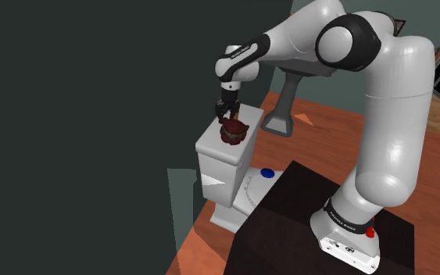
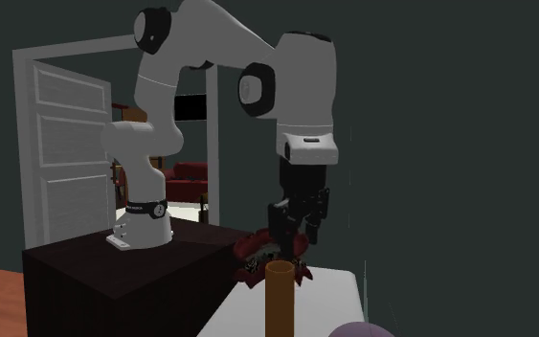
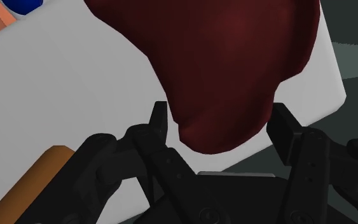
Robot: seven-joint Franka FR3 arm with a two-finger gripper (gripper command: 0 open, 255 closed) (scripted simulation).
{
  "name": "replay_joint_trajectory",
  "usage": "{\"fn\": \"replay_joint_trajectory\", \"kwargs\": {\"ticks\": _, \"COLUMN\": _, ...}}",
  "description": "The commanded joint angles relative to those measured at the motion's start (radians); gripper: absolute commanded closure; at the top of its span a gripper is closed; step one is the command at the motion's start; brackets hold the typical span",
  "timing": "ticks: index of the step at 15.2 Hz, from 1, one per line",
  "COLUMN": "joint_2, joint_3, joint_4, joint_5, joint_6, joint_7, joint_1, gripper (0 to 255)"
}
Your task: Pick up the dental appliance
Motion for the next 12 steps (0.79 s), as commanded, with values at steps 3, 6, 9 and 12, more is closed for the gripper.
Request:
{"fn": "replay_joint_trajectory", "kwargs": {"ticks": 3, "joint_2": -0.03, "joint_3": -0.004, "joint_4": 0.012, "joint_5": -0.009, "joint_6": -0.041, "joint_7": 0.01, "joint_1": 0.002, "gripper": 255}}
{"fn": "replay_joint_trajectory", "kwargs": {"ticks": 6, "joint_2": -0.051, "joint_3": -0.006, "joint_4": 0.025, "joint_5": -0.016, "joint_6": -0.073, "joint_7": 0.017, "joint_1": 0.004, "gripper": 255}}
{"fn": "replay_joint_trajectory", "kwargs": {"ticks": 9, "joint_2": -0.07, "joint_3": -0.009, "joint_4": 0.039, "joint_5": -0.022, "joint_6": -0.106, "joint_7": 0.023, "joint_1": 0.005, "gripper": 255}}
{"fn": "replay_joint_trajectory", "kwargs": {"ticks": 12, "joint_2": -0.087, "joint_3": -0.011, "joint_4": 0.056, "joint_5": -0.028, "joint_6": -0.14, "joint_7": 0.03, "joint_1": 0.005, "gripper": 255}}
